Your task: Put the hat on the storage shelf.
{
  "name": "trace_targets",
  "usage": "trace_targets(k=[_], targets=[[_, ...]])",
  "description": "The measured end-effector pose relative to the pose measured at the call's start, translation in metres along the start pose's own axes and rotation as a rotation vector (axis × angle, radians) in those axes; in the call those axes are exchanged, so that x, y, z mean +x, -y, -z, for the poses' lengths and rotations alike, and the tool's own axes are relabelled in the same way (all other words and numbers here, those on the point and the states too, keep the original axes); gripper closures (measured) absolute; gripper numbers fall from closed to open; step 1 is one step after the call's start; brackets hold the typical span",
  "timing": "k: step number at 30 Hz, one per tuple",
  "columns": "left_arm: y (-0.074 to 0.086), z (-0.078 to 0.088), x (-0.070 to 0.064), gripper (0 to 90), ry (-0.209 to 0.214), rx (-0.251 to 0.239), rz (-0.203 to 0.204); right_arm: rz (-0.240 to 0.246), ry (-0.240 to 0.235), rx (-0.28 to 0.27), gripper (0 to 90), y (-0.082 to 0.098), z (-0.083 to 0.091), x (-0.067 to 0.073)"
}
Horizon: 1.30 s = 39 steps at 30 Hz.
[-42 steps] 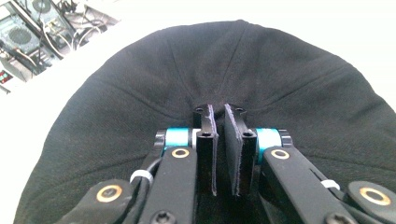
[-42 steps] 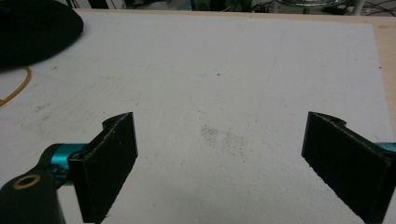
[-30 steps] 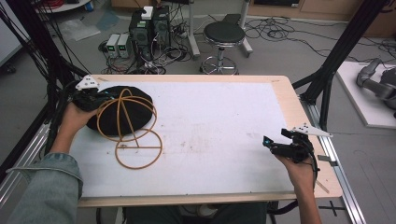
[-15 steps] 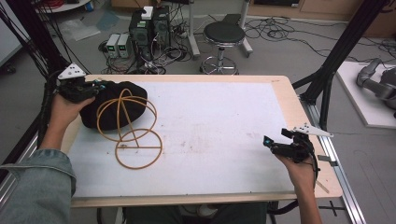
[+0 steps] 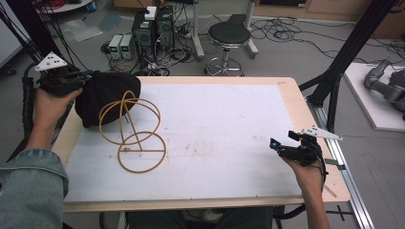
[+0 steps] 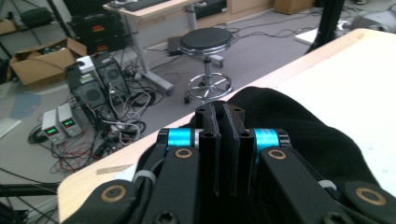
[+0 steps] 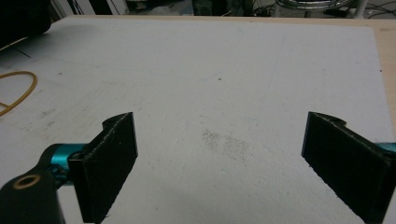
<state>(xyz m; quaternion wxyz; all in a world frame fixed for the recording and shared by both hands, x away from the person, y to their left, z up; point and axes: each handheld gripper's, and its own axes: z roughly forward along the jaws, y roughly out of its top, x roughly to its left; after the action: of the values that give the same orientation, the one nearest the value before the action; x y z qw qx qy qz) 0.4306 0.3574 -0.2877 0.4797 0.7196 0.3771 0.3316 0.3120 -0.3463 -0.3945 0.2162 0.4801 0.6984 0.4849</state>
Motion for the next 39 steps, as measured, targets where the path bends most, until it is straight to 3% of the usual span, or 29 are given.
trace_targets(k=[10,17,22,25,39], targets=[[-0.013,0.02,0.009,85.0,-0.044,-0.066,0.029,0.002,-0.006,-0.005,10.2,-0.001,0.0,0.001],[-0.022,0.031,0.012,85.0,-0.072,-0.082,0.033,0.001,-0.008,-0.007,10.2,-0.002,0.0,0.002],[-0.034,0.04,0.013,85.0,-0.067,-0.107,0.033,0.0,-0.009,-0.01,10.2,-0.003,0.001,0.002],[-0.041,0.047,0.013,85.0,-0.06,-0.148,0.057,0.002,-0.012,-0.013,10.2,-0.003,0.001,0.002],[-0.075,0.073,0.005,85.0,-0.036,-0.23,0.022,-0.002,-0.02,-0.016,10.2,-0.005,0.003,0.004]])
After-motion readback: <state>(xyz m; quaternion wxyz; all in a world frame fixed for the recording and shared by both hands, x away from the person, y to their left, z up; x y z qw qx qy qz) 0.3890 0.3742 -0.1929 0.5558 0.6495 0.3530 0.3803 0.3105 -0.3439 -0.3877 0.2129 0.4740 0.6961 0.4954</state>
